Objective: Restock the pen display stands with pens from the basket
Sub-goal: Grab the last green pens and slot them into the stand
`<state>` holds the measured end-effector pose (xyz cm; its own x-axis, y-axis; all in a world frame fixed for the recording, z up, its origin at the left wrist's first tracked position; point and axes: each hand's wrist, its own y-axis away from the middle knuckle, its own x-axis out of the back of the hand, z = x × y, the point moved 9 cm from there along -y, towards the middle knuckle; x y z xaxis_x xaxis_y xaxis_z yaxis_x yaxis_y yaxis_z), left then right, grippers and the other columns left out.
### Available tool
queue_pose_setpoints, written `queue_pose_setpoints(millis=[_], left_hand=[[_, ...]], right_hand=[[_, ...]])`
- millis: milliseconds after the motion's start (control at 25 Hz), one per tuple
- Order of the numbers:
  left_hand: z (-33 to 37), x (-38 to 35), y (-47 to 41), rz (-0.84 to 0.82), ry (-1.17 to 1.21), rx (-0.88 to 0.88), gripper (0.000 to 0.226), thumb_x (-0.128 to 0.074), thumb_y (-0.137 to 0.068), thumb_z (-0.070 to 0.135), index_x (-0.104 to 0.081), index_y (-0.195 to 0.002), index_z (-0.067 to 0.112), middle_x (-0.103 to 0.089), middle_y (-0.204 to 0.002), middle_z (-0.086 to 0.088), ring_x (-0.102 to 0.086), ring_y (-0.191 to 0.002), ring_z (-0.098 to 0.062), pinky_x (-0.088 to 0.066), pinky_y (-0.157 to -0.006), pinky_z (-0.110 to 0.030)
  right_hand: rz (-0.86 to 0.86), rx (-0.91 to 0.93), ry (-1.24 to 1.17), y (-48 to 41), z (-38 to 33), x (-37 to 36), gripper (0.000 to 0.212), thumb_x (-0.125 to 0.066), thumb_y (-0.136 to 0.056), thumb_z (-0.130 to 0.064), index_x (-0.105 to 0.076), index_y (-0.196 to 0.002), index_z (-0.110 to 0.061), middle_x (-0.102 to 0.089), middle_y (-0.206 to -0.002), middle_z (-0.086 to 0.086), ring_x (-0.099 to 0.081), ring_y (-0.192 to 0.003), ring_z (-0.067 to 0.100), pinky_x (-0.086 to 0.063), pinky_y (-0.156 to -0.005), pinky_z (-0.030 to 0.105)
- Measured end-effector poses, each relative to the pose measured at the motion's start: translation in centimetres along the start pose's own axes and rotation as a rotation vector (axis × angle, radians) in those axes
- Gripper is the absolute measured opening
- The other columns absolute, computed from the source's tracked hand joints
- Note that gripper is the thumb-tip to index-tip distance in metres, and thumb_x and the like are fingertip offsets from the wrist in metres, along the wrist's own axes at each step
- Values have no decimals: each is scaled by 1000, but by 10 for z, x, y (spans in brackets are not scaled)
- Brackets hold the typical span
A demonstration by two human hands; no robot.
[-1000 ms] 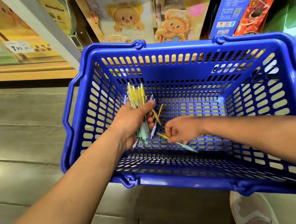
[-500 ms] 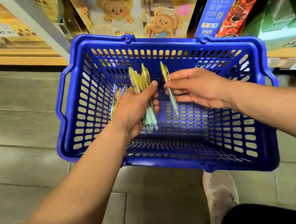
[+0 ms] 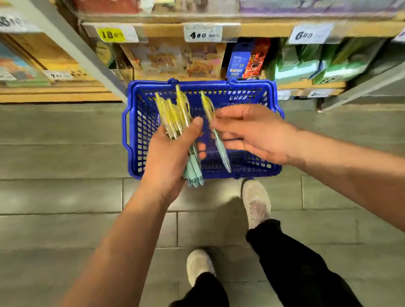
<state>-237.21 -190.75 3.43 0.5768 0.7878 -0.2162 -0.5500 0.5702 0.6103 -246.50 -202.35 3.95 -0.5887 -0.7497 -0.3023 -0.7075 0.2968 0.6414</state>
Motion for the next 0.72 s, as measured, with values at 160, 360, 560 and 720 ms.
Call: queue_pose_setpoints(millis=[160,360,560,720], left_hand=[[86,-9,109,-62,5,36,20,-60,-100,12,-60,-117,4,-66,-78,-5,-62,-61,-18,-53,-56,-31],[185,-34,245,-160,-45,-5,13,-56,-103,16,-62,-111,6,-75,-81,-3,-73,-68,-19,-60,-60,-30],[265,-64,357,-213,-55,-69,24,-62,-101,31,-65,-112,9,-77,-95,-9,-76,-77,-27,-61,-63,-36],[297,-89,407,-279,-42,-83,26,-62,-99,40,-69,-104,15,-76,-93,-9,-75,-74,-27,-61,-62,-34]], right_hand=[[62,102,-54,112,-71,-58,11,-66,-94,-5,-67,-99,-15,-75,-76,-5,-73,-71,8,-59,-68,21],[118,128,-100,251,-143,-126,13,-64,-95,-5,-66,-104,-14,-76,-102,10,-74,-88,18,-60,-77,27],[201,229,-76,371,-211,-157,19,-67,-95,-13,-68,-113,-8,-74,-109,11,-72,-97,22,-61,-80,34],[224,304,-67,427,-249,-160,19,-70,-93,-23,-72,-108,-12,-74,-108,13,-71,-97,27,-60,-88,45]])
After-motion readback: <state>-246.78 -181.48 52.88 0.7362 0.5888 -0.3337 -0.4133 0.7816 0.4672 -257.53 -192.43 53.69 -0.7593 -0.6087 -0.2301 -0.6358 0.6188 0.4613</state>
